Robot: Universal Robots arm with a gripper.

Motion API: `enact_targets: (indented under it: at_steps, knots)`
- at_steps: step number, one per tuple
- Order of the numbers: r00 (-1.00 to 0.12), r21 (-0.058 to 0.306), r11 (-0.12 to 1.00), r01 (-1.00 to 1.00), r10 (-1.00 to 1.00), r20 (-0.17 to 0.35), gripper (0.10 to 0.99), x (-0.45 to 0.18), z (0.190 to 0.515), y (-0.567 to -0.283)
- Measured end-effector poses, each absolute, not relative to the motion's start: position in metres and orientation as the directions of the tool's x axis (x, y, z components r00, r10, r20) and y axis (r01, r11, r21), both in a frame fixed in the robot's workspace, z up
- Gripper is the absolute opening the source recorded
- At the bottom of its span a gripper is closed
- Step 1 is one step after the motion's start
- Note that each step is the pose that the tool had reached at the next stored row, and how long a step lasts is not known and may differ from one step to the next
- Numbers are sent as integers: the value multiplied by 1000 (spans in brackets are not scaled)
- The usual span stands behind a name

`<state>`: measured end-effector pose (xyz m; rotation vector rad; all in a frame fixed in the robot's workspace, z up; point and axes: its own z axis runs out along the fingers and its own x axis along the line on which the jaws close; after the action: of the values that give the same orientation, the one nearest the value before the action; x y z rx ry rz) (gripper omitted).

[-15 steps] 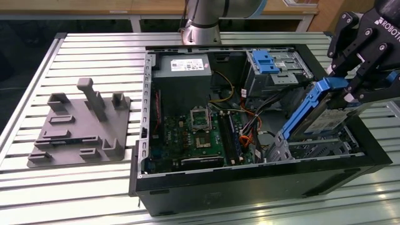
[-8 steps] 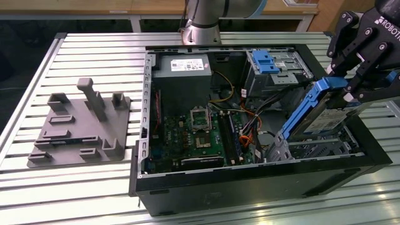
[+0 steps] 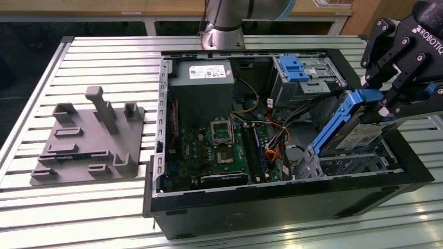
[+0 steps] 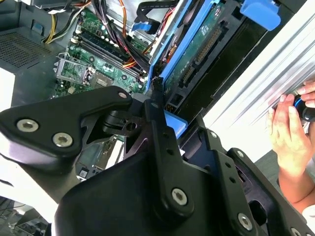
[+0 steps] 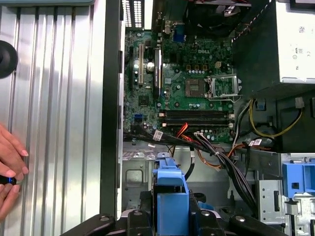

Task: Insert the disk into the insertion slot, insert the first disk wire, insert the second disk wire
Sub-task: 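Insert the disk into the insertion slot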

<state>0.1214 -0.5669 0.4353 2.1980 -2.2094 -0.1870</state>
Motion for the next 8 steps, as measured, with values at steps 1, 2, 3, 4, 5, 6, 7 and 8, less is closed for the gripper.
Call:
enact_targets:
  at_steps: [1, 2, 3, 4, 5, 6, 7, 8]
  knots:
    - [-9, 99, 2, -995, -997, -71, 365, 122, 435, -567]
    - [-9, 100, 2, -995, -997, -70, 365, 122, 434, -567]
    - [-9, 100, 2, -995, -997, -71, 365, 123, 433, -567]
    - [-10, 101, 3, -995, -997, -71, 365, 123, 432, -567]
    - [-10, 101, 3, -995, -997, -71, 365, 123, 431, -567]
    - [-10, 101, 3, -995, -997, -70, 365, 124, 429, -567]
    - [-10, 101, 3, -995, -997, -70, 365, 124, 428, -567]
    - [-11, 101, 4, -995, -997, -70, 365, 124, 426, -567]
